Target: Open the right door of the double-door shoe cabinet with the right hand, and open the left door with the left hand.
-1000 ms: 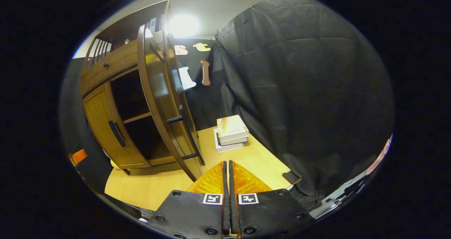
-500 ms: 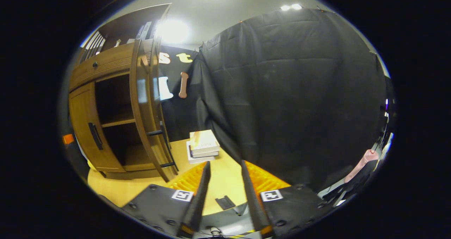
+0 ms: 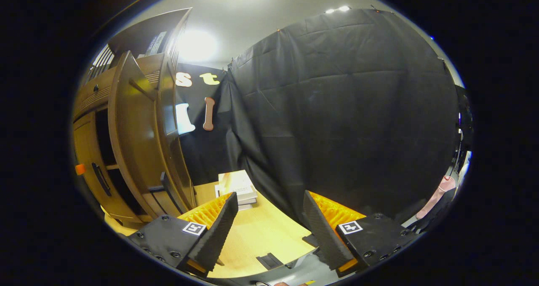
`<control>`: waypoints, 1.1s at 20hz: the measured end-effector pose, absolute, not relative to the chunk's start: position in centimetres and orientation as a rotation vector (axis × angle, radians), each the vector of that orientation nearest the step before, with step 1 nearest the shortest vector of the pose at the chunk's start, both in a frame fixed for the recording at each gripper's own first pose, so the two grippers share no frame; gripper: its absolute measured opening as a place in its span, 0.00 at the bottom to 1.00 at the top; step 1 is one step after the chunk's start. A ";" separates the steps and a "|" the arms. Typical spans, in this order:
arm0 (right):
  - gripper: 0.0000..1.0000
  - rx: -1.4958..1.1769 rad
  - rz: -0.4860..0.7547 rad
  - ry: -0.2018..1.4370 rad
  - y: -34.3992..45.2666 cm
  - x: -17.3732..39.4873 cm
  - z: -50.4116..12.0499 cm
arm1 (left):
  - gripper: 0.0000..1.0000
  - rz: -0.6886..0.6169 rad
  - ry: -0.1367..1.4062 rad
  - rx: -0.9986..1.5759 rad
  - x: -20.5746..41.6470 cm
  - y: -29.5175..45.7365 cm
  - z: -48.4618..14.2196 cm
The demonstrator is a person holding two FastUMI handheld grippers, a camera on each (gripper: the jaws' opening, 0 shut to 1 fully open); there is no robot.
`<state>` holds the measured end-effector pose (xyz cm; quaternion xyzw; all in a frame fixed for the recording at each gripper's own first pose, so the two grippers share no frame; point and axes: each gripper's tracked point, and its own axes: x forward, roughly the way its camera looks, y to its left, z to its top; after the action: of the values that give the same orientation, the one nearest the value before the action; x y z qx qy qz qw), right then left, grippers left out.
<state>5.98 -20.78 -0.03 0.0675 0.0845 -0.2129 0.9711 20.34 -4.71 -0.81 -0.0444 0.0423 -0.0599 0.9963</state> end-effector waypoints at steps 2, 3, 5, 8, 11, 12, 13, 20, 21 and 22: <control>0.98 0.139 -0.407 0.176 -20.8 8.1 -0.4 | 0.92 -0.104 0.099 -0.080 21.5 -4.9 -1.0; 0.98 0.134 -0.397 0.181 -20.9 9.1 -0.6 | 0.92 -0.100 0.102 -0.079 22.0 -5.2 -1.2; 0.93 0.133 -0.381 0.189 -21.2 10.7 -0.9 | 0.92 -0.096 0.111 -0.071 23.0 -5.6 -1.9; 0.98 0.141 -0.361 0.193 -21.3 13.2 -1.0 | 0.92 -0.086 0.136 -0.055 23.8 -6.5 -3.2; 0.98 0.131 -0.350 0.207 -21.8 15.0 -1.6 | 0.92 -0.060 0.160 -0.038 24.1 -6.8 -2.9; 0.98 0.128 -0.351 0.210 -22.1 15.4 -1.8 | 0.92 -0.059 0.169 -0.041 24.2 -7.0 -2.8; 0.98 0.132 -0.350 0.213 -22.3 15.9 -2.0 | 0.92 -0.054 0.179 -0.043 24.1 -6.5 -2.8; 0.98 0.149 -0.327 0.235 -23.1 18.2 -2.8 | 0.45 -0.040 0.192 -0.058 23.9 -6.4 -2.5; 0.98 0.143 -0.321 0.233 -23.2 18.4 -2.6 | 0.41 -0.035 0.186 -0.049 24.2 -6.9 -2.1; 0.98 0.136 -0.319 0.232 -23.2 18.7 -2.6 | 0.37 -0.032 0.184 -0.040 24.1 -7.0 -1.8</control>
<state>18.70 -23.15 -2.59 0.0676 0.1150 -0.1585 0.9783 24.12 -6.96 -1.82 -0.0198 0.0920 -0.0161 0.9954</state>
